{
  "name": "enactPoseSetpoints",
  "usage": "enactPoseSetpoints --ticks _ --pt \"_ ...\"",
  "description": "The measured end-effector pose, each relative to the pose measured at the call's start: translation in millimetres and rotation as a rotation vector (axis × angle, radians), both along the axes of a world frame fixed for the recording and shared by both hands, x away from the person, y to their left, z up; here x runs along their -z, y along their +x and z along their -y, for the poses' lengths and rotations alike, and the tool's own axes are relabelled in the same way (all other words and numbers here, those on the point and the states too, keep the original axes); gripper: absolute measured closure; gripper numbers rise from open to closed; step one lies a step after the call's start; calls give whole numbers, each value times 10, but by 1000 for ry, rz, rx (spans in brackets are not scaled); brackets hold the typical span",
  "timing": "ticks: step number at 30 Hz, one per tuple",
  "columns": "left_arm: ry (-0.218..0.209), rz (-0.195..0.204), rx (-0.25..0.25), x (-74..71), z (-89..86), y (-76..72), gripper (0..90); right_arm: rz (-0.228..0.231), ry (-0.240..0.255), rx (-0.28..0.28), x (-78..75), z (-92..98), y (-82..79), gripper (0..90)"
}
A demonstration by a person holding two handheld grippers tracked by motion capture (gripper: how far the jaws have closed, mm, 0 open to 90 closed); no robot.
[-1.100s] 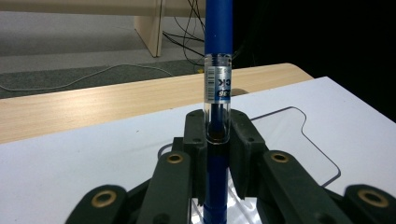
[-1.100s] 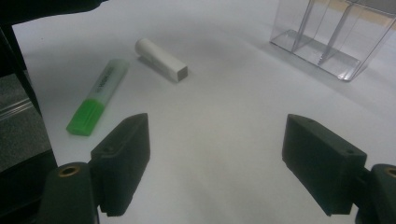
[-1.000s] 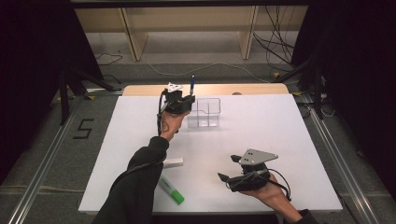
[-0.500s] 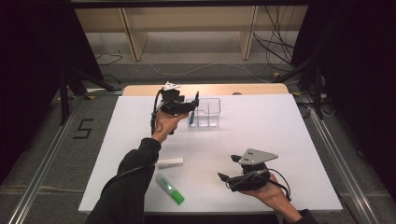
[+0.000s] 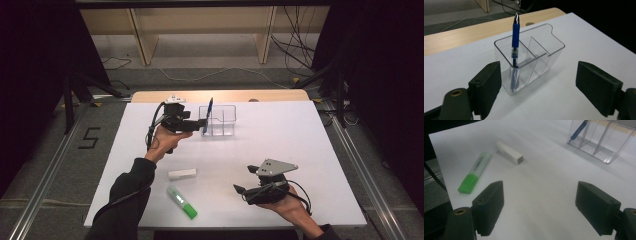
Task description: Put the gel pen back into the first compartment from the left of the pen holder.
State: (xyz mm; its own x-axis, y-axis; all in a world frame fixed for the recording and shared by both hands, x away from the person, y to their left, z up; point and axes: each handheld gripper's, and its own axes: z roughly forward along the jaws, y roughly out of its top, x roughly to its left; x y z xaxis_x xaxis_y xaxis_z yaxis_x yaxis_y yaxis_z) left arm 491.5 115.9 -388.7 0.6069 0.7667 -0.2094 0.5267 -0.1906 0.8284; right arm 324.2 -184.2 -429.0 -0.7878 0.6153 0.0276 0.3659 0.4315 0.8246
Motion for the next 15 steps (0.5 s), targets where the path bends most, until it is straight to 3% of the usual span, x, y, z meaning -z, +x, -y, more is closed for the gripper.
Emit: enactPoseSetpoints --ticks 7,15 --pt "64 -1 50 -9 -64 -132 193 4 -11 -6 2 2 -4 236" --pt "90 1 81 -34 -80 -279 189 6 -7 -4 -2 1 -9 235"
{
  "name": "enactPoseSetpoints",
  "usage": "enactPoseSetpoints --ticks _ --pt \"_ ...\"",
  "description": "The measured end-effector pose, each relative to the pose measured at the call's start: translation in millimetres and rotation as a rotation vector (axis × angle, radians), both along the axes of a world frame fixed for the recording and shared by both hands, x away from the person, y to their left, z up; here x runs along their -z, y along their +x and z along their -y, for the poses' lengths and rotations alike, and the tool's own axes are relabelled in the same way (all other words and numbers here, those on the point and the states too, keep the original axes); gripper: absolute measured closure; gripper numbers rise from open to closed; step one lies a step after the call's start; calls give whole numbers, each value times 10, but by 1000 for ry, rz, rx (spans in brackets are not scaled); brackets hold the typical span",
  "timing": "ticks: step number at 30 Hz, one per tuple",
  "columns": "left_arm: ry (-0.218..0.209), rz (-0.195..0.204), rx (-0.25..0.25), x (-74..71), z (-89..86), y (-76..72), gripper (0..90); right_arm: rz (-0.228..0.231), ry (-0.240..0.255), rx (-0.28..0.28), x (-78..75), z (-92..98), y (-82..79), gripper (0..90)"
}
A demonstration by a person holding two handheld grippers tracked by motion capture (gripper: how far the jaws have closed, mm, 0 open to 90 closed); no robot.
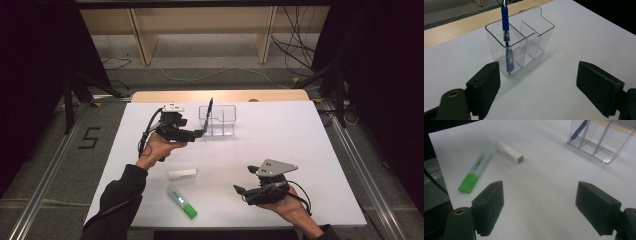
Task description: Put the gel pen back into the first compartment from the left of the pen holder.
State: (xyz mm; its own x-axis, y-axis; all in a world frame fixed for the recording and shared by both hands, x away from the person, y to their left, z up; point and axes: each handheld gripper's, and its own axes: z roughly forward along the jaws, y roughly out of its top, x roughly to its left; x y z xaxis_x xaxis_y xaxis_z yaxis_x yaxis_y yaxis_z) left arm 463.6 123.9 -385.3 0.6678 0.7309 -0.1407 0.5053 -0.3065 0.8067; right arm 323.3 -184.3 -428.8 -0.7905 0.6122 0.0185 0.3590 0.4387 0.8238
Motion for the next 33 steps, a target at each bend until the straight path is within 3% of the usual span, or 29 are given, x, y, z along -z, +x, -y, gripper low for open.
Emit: enactPoseSetpoints --ticks 10,22,33 --pt "47 6 87 -44 2 -272 184 -5 -6 1 2 3 -1 228" --pt "80 4 117 -10 -79 -471 183 -19 -19 2 22 -19 -2 222" --pt "55 18 100 9 -180 -618 184 -31 -17 14 27 -63 -10 217"
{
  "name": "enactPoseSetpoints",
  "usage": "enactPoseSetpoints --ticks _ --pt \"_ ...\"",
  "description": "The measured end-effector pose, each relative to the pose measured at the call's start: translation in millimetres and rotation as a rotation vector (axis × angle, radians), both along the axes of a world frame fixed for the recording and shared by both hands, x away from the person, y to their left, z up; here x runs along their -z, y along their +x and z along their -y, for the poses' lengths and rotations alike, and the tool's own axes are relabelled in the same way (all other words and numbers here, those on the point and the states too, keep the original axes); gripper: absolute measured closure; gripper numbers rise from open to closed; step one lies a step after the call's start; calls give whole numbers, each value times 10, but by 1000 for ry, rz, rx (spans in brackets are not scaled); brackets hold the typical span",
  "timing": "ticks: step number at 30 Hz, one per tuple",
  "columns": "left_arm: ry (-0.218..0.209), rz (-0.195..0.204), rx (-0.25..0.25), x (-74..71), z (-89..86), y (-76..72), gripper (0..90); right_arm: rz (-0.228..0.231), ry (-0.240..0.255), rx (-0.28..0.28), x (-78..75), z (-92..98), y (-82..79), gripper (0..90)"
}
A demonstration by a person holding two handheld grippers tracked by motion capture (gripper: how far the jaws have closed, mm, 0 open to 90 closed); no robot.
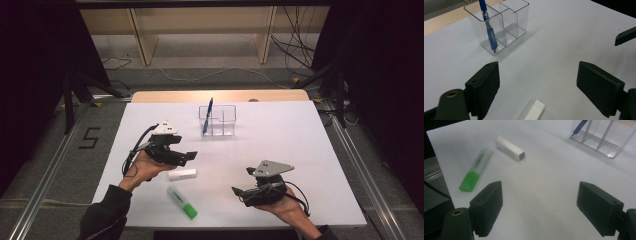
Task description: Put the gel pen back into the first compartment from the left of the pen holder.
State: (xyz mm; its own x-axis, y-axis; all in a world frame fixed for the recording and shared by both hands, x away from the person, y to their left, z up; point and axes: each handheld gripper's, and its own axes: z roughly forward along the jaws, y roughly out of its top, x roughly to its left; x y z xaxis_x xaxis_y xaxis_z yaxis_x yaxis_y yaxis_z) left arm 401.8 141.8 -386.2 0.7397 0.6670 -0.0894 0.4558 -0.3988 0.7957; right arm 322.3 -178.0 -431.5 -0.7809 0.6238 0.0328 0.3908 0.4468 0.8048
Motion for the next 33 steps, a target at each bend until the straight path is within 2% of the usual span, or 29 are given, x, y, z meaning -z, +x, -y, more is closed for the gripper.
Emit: enactPoseSetpoints --ticks 9,20,33 --pt "-28 2 -37 79 -108 -96 184 -16 -4 -4 -6 -77 -13 215" --pt "-53 7 -63 128 -159 -198 183 -32 -8 -15 -4 -184 -22 214" --pt "-54 12 -64 140 -200 -271 184 -46 -23 -48 20 -359 -28 212"
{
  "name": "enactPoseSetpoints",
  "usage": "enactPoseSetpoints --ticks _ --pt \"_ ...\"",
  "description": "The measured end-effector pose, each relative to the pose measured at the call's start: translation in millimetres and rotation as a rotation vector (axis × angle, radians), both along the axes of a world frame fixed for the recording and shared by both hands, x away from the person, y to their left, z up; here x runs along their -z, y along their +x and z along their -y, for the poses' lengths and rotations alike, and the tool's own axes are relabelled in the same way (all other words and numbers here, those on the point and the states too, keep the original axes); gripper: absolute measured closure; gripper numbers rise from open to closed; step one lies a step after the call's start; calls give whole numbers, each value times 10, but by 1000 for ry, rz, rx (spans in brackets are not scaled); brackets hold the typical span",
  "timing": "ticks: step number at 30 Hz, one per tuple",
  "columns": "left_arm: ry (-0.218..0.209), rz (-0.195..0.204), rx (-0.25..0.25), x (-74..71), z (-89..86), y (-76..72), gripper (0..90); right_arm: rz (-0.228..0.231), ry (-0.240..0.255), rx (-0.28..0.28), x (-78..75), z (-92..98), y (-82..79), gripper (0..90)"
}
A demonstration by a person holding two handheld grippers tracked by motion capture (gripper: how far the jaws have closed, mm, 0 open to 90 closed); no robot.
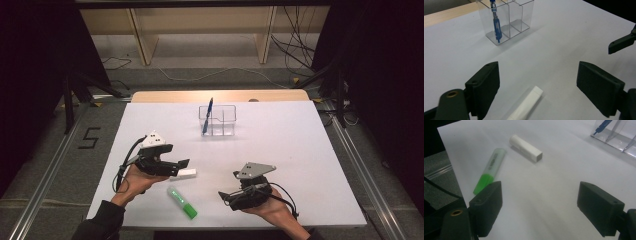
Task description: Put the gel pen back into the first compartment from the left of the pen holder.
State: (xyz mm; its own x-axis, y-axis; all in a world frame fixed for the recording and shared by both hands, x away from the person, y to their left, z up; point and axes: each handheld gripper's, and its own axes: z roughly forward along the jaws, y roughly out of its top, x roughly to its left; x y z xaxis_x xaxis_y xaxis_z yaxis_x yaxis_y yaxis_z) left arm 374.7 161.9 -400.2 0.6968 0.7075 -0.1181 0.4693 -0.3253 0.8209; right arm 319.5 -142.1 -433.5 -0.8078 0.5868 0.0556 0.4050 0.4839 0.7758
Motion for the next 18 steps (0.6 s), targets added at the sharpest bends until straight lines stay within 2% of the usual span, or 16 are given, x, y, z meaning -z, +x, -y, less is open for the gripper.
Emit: enactPoseSetpoints --ticks 4,18 --pt "3 2 -1 19 -11 -25 183 -11 -6 -6 4 -56 -3 211" --pt "-29 18 -30 51 -57 -93 183 -25 -32 -59 59 -301 -29 208"
